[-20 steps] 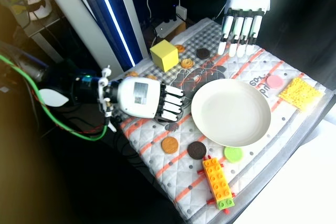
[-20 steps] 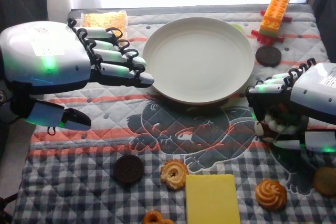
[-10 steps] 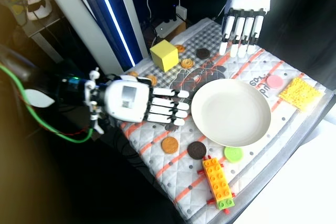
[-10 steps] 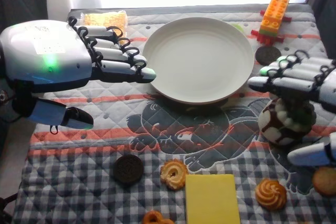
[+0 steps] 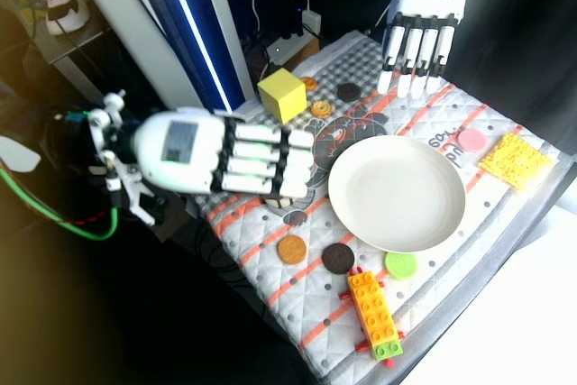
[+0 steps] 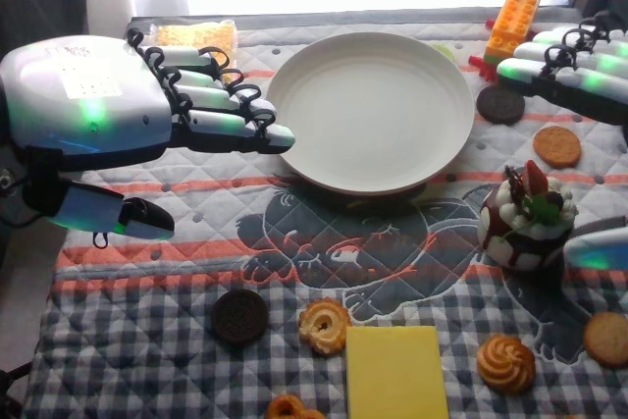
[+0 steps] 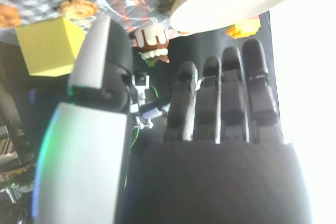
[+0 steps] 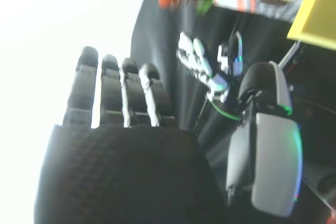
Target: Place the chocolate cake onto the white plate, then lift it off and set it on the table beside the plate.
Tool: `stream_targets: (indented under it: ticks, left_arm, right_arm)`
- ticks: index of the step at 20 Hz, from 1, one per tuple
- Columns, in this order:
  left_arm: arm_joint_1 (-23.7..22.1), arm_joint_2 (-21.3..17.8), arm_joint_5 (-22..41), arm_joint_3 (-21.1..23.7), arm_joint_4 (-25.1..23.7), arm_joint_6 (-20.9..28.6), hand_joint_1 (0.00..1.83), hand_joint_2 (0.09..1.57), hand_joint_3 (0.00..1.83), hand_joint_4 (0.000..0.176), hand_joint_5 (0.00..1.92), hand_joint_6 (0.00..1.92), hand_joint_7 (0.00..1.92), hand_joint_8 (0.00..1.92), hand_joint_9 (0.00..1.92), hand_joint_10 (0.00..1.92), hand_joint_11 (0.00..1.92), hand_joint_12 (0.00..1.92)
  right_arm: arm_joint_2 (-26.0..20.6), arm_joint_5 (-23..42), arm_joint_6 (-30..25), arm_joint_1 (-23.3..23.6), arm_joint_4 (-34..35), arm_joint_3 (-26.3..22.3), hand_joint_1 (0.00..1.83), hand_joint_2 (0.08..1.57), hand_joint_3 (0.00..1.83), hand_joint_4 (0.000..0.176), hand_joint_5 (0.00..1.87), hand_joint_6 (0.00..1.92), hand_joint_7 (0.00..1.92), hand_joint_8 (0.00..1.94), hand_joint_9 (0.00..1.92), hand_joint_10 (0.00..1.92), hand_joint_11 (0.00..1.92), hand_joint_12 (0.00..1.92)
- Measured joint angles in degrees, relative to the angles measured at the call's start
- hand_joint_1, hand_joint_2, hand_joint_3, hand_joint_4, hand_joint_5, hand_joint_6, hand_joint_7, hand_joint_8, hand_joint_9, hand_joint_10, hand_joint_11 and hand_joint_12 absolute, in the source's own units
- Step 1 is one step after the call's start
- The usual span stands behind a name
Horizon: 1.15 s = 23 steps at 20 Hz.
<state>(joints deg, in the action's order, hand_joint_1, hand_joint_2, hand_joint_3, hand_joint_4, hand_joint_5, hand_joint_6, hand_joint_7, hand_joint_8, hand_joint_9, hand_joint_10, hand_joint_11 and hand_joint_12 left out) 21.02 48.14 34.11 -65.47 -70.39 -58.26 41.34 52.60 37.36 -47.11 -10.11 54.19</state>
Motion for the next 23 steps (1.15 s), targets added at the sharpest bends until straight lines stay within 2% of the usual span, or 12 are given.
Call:
stream_targets:
  ticks: [2, 6, 7, 10, 12, 13, 15, 17, 18, 20, 22, 23]
  left_arm:
    - [0.0, 0.0, 0.2, 0.0, 0.6, 0.0, 0.94, 1.11, 0.0, 0.093, 0.15, 0.0, 0.19, 0.01, 0.2, 0.04, 0.0, 0.93]
    - [0.0, 0.2, 0.1, 0.0, 1.9, 0.0, 0.91, 1.11, 0.0, 0.102, 0.15, 0.0, 0.19, 0.0, 0.21, 0.05, 0.0, 0.96]
    - [0.0, 0.2, 0.2, 0.0, 2.5, 0.0, 0.91, 1.11, 0.0, 0.117, 0.15, 0.0, 0.18, 0.0, 0.2, 0.05, 0.0, 0.89]
    - [1.3, 0.2, 0.2, 0.0, 6.4, -0.1, 0.91, 1.12, 0.0, 0.117, 0.17, 0.01, 0.15, 0.0, 0.18, 0.04, 0.0, 0.72]
    - [1.4, 0.2, 0.3, 0.0, 8.0, -0.1, 0.84, 1.15, 0.01, 0.083, 0.17, 0.01, 0.14, 0.0, 0.18, 0.04, 0.0, 0.89]
    - [1.4, 0.0, 0.3, 0.0, 8.6, 0.0, 0.85, 1.15, 0.0, 0.08, 0.16, 0.01, 0.14, 0.0, 0.19, 0.05, 0.0, 1.01]
    - [1.6, -0.5, 0.5, 0.0, 10.9, -0.2, 0.88, 1.13, 0.0, 0.127, 0.16, 0.01, 0.14, 0.0, 0.19, 0.06, 0.0, 1.06]
    - [2.2, -1.1, 1.4, 0.1, 14.4, -0.1, 0.83, 1.12, 0.0, 0.098, 0.13, 0.0, 0.14, 0.0, 0.18, 0.07, 0.0, 0.96]
    - [2.5, -1.5, 1.6, 0.3, 14.7, -0.2, 0.82, 1.14, 0.0, 0.092, 0.14, 0.01, 0.16, 0.01, 0.19, 0.08, 0.0, 0.94]
    - [2.7, -2.0, 1.4, 0.3, 15.8, -0.2, 0.82, 1.15, 0.01, 0.104, 0.13, 0.0, 0.14, 0.0, 0.16, 0.08, 0.0, 0.9]
    - [2.8, -2.8, 1.9, 0.7, 20.1, -0.3, 0.77, 1.13, 0.0, 0.005, 0.11, 0.0, 0.16, 0.01, 0.2, 0.09, 0.0, 1.03]
    - [3.8, -3.3, 2.7, 1.0, 24.7, -0.2, 0.73, 1.1, 0.0, 0.0, 0.17, 0.02, 0.22, 0.01, 0.26, 0.07, 0.0, 1.17]
  right_arm:
    - [-1.2, 2.2, 1.6, -1.0, 1.7, -0.9, 0.32, 1.1, 0.0, 0.028, 0.0, 0.0, 0.0, 0.0, 0.02, 0.02, 0.0, 0.56]
    - [-2.5, 5.5, 5.0, -3.2, 6.9, -1.9, 0.39, 1.18, 0.0, 0.031, 0.0, 0.0, 0.0, 0.0, 0.01, 0.06, 0.0, 0.91]
    - [-2.5, 6.3, 5.4, -3.9, 7.8, -1.9, 0.41, 1.16, 0.0, 0.034, 0.0, 0.0, 0.0, 0.0, 0.0, 0.04, 0.0, 0.89]
    - [-2.5, 7.1, 6.5, -4.6, 9.4, -1.9, 0.45, 1.15, 0.0, 0.033, 0.0, 0.0, 0.0, 0.0, 0.0, 0.0, 0.0, 0.81]
    - [-3.2, 8.6, 7.4, -5.4, 11.3, -2.1, 0.49, 1.16, 0.0, 0.007, 0.0, 0.0, 0.0, 0.0, 0.0, 0.0, 0.0, 0.89]
    - [-3.5, 9.1, 7.7, -5.9, 11.5, -2.1, 0.51, 1.14, 0.0, 0.018, 0.0, 0.0, 0.0, 0.0, 0.0, 0.0, 0.0, 0.91]
    - [-3.8, 10.5, 8.2, -6.6, 13.3, -2.7, 0.49, 1.12, 0.0, 0.02, 0.0, 0.0, 0.0, 0.0, 0.0, 0.0, 0.0, 1.15]
    - [-4.3, 12.1, 8.9, -7.1, 13.7, -3.1, 0.48, 1.12, 0.0, 0.025, 0.0, 0.0, 0.0, 0.0, 0.0, 0.0, 0.0, 1.24]
    - [-4.7, 13.0, 8.9, -7.5, 13.8, -3.3, 0.49, 1.13, 0.0, 0.04, 0.0, 0.0, 0.0, 0.0, 0.0, 0.0, 0.0, 1.07]
    - [-4.7, 14.0, 9.2, -7.5, 14.1, -3.3, 0.48, 1.14, 0.0, 0.038, 0.0, 0.0, 0.0, 0.0, 0.0, 0.0, 0.0, 0.68]
    - [-4.8, 15.3, 9.4, -8.0, 15.3, -3.4, 0.48, 1.15, 0.0, 0.008, 0.0, 0.0, 0.0, 0.0, 0.0, 0.0, 0.0, 0.26]
    - [-5.2, 16.2, 9.4, -8.6, 15.9, -3.5, 0.51, 1.14, 0.0, 0.009, 0.0, 0.0, 0.0, 0.0, 0.0, 0.0, 0.0, 0.05]
